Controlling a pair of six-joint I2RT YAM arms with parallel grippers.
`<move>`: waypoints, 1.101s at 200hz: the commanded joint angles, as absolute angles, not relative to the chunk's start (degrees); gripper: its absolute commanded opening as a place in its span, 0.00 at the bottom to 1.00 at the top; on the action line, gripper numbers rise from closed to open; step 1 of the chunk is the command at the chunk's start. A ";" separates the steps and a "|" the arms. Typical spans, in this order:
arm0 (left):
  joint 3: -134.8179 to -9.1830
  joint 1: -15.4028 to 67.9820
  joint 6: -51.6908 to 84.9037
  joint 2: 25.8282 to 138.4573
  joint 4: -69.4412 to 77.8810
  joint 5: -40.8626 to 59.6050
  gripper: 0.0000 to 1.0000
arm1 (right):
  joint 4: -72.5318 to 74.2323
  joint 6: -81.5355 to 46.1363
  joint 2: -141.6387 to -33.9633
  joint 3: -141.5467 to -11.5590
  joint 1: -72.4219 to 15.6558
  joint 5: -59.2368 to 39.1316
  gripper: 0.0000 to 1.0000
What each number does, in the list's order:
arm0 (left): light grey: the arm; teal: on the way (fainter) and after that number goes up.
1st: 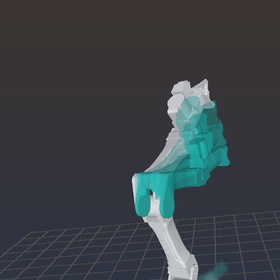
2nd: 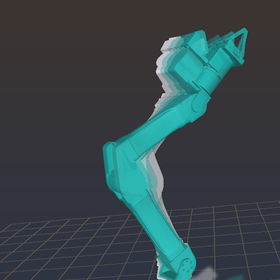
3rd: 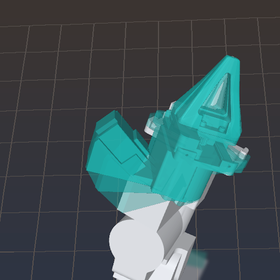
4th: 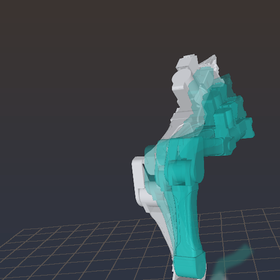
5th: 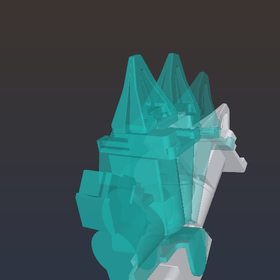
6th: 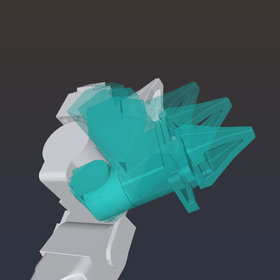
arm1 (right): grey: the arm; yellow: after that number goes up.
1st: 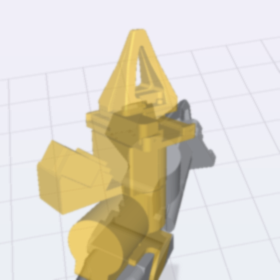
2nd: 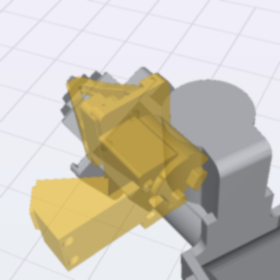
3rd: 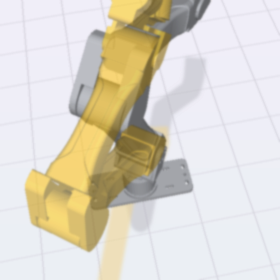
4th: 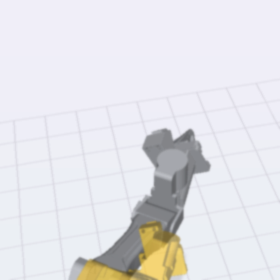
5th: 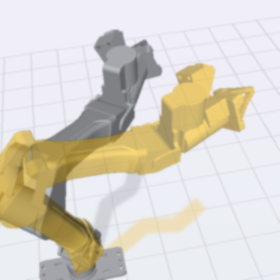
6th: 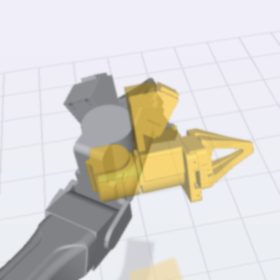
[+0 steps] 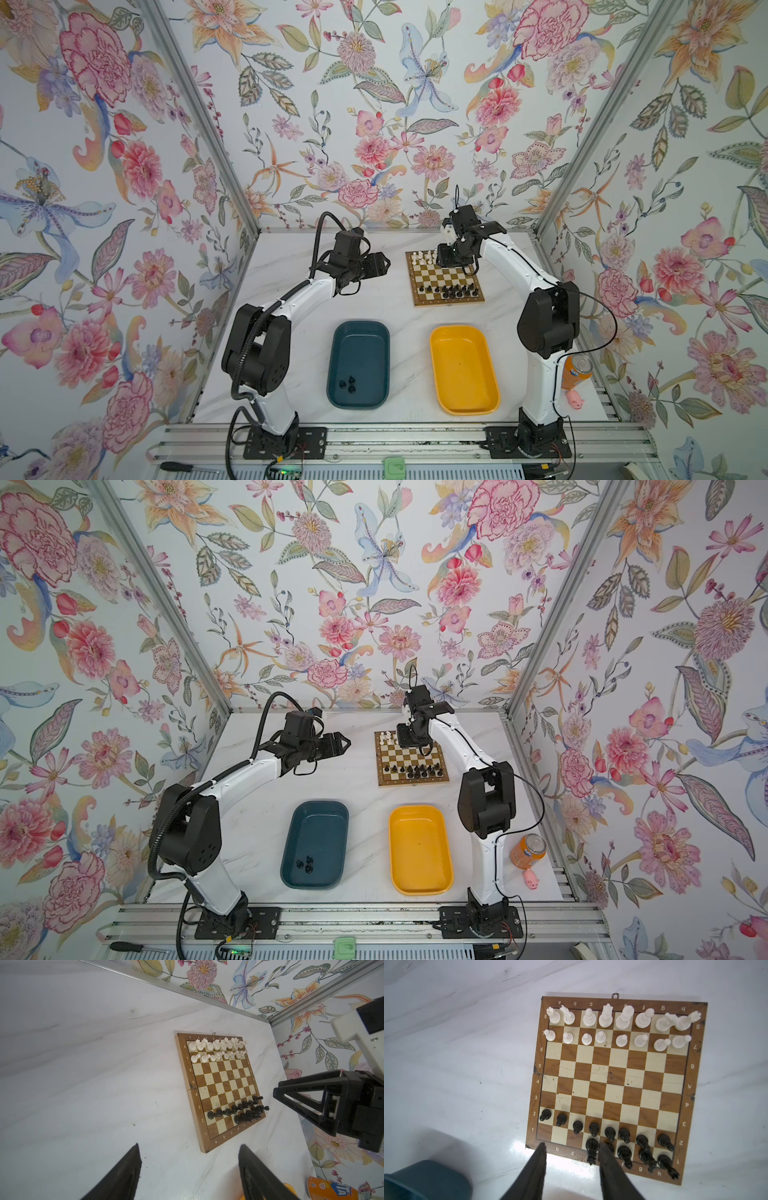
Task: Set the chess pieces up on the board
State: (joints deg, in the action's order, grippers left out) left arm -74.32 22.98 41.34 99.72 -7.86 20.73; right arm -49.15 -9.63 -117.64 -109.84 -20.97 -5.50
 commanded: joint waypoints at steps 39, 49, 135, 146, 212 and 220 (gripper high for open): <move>-62.55 21.72 41.16 84.30 -8.69 17.90 0.76 | -52.76 -10.18 -108.76 -110.00 -26.33 -3.23 0.46; -59.93 21.73 41.68 81.27 -8.82 17.18 0.76 | -52.73 -10.66 -107.61 -108.89 -27.66 -3.19 0.46; -40.13 21.71 47.33 53.99 -17.07 11.11 0.76 | -49.57 -16.84 -98.72 -93.21 -43.55 -2.54 0.44; -38.65 21.71 48.01 50.79 -18.53 10.06 0.77 | -48.53 -18.04 -98.20 -90.71 -46.02 -3.07 0.43; -29.90 21.71 53.26 33.52 -26.71 8.95 0.76 | -46.80 -22.52 -102.99 -88.50 -61.45 -4.78 0.37; -29.40 21.76 53.34 32.76 -27.42 8.96 0.76 | -45.93 -23.15 -103.55 -88.42 -62.75 -4.98 0.37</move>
State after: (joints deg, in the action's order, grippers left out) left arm -30.94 22.13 51.62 35.20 -22.65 10.39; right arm -47.59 -20.01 -100.66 -88.47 -59.16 -4.12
